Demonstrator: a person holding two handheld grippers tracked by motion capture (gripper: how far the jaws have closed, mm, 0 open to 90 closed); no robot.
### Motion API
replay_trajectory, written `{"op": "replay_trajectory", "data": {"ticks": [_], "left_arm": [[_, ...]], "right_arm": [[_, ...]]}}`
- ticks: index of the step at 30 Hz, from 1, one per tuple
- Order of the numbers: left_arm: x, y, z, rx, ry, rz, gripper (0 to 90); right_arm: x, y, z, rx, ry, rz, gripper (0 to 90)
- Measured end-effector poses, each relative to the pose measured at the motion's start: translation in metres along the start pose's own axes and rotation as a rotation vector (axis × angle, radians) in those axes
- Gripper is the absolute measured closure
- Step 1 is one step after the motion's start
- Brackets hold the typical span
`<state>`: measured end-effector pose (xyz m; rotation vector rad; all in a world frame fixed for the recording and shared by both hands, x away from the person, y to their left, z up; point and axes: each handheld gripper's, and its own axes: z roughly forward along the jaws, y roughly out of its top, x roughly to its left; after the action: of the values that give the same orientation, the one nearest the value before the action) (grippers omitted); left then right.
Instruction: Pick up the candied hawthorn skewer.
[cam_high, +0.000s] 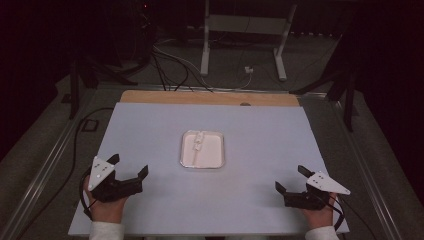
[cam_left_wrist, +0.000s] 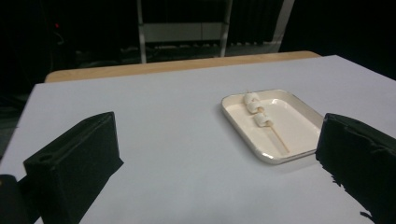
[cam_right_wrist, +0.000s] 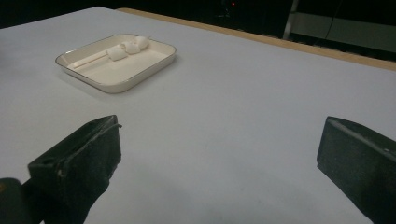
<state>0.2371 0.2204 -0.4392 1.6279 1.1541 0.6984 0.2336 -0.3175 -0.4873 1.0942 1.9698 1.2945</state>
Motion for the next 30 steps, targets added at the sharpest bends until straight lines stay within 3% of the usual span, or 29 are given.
{"op": "replay_trajectory", "data": {"ticks": [5, 13, 19, 30], "left_arm": [[-0.011, 0.019, 0.02, 0.03, -0.012, 0.015, 1.4], [-0.027, 0.031, 0.047, 0.062, -0.025, 0.027, 1.4], [-0.035, 0.032, 0.067, 0.074, -0.034, 0.029, 1.4], [-0.06, 0.027, 0.117, 0.173, -0.039, 0.021, 1.4]], "right_arm": [[0.0, 0.0, 0.0, 0.001, -0.002, 0.0, 0.0], [0.0, -0.001, 0.001, 0.005, 0.0, 0.001, 0.0], [0.001, 0.0, 0.002, 0.004, 0.002, -0.002, 0.0], [0.0, 0.0, 0.003, 0.003, 0.004, -0.001, 0.0]]}}
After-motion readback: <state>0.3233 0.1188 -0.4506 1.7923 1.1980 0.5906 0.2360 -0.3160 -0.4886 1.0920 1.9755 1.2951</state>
